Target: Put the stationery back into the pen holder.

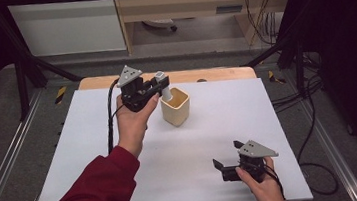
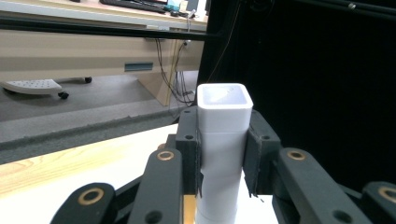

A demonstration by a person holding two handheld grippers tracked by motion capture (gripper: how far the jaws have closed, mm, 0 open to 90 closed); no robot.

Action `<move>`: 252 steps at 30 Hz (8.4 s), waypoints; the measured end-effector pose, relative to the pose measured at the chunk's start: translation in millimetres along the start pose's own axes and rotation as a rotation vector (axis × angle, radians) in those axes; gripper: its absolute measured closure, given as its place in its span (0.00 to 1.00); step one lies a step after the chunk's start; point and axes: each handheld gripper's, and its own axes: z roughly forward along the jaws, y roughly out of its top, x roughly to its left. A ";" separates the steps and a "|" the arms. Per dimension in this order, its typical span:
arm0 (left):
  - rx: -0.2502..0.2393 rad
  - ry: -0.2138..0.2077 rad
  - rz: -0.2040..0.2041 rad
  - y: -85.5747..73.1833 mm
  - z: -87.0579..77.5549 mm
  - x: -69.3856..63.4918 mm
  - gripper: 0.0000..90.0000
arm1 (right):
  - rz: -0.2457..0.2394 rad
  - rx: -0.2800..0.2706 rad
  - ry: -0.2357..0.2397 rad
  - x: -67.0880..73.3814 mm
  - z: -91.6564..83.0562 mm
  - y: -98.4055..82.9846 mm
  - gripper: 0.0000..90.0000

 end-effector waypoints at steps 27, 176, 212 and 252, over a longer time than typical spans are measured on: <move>0.043 0.039 0.046 -0.1 40.7 9.6 0.79 | 0.031 -0.023 0.004 -3.3 -2.1 -1.5 0.03; 0.140 0.136 0.110 -69.4 78.3 27.0 0.17 | 0.015 -0.007 0.037 -1.7 2.3 -1.2 0.03; 0.123 0.101 0.045 -72.8 -21.3 42.7 0.07 | -0.006 0.003 0.013 1.4 2.4 0.5 0.03; 0.087 0.201 0.020 -174.5 -159.8 59.6 0.08 | 0.013 0.219 -0.156 -30.5 5.7 -20.9 0.04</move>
